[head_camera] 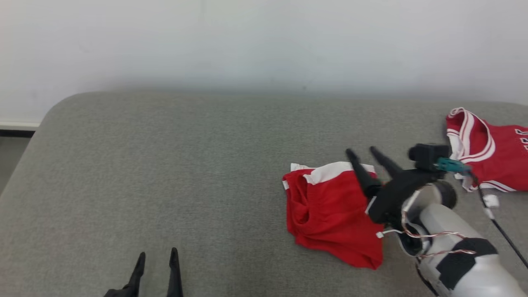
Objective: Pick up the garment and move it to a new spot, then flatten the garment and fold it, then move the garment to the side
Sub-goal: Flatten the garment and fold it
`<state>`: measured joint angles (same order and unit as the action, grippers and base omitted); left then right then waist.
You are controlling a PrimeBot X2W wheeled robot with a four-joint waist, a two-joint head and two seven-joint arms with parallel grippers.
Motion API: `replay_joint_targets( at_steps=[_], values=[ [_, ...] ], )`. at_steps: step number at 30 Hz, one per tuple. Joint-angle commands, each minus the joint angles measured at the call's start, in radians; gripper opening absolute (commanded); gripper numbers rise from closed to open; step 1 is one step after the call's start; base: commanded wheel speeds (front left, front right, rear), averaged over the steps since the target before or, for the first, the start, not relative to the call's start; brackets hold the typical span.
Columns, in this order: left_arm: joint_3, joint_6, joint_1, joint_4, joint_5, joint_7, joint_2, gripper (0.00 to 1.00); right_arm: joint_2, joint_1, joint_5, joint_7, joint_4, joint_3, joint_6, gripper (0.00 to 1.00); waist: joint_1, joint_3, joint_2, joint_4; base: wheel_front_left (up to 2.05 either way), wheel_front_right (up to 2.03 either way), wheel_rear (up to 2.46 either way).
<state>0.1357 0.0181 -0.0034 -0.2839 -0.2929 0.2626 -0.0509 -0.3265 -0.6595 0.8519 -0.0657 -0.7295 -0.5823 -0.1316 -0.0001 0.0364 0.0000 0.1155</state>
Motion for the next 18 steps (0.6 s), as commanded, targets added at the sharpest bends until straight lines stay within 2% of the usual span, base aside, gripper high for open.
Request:
replay_joint_targets(
  at_steps=[1, 5, 11, 14, 15, 18],
  values=[
    [-0.005, 0.003, 0.005, 0.005, 0.009, 0.003, 0.001, 1.00, -0.007, 0.017, -0.005, -0.015, 0.004, 0.001, 0.003, 1.00, 0.0001, -0.003, 0.0000, -0.023, 0.00, 0.00, 0.00],
    [-0.034, 0.009, 0.014, 0.025, 0.042, 0.003, 0.001, 1.00, -0.041, 0.056, -0.044, -0.136, 0.046, 0.015, 0.003, 1.00, 0.0001, -0.005, 0.0000, -0.061, 0.00, 0.00, 0.00],
    [-0.074, 0.007, 0.020, 0.053, 0.074, 0.003, 0.001, 1.00, -0.038, 0.152, -0.111, -0.197, 0.104, 0.100, 0.003, 1.00, 0.0001, -0.008, 0.0000, -0.109, 0.00, 0.00, 0.00],
    [-0.085, 0.005, 0.021, 0.063, 0.086, 0.003, 0.001, 1.00, -0.017, 0.211, -0.163, -0.199, 0.170, 0.197, 0.003, 1.00, 0.0001, -0.007, 0.0000, -0.127, 0.00, 0.00, 0.00],
    [-0.092, 0.001, 0.022, 0.066, 0.095, 0.003, 0.001, 1.00, 0.004, 0.275, -0.219, -0.199, 0.228, 0.266, 0.003, 1.00, 0.0001, -0.007, 0.0000, -0.133, 0.00, 0.00, 0.00],
    [-0.095, -0.005, 0.022, 0.071, 0.103, 0.003, 0.001, 1.00, 0.044, 0.361, -0.295, -0.199, 0.311, 0.380, 0.003, 1.00, 0.0001, -0.010, 0.0000, -0.138, 0.00, 0.00, 0.00]
  ],
)
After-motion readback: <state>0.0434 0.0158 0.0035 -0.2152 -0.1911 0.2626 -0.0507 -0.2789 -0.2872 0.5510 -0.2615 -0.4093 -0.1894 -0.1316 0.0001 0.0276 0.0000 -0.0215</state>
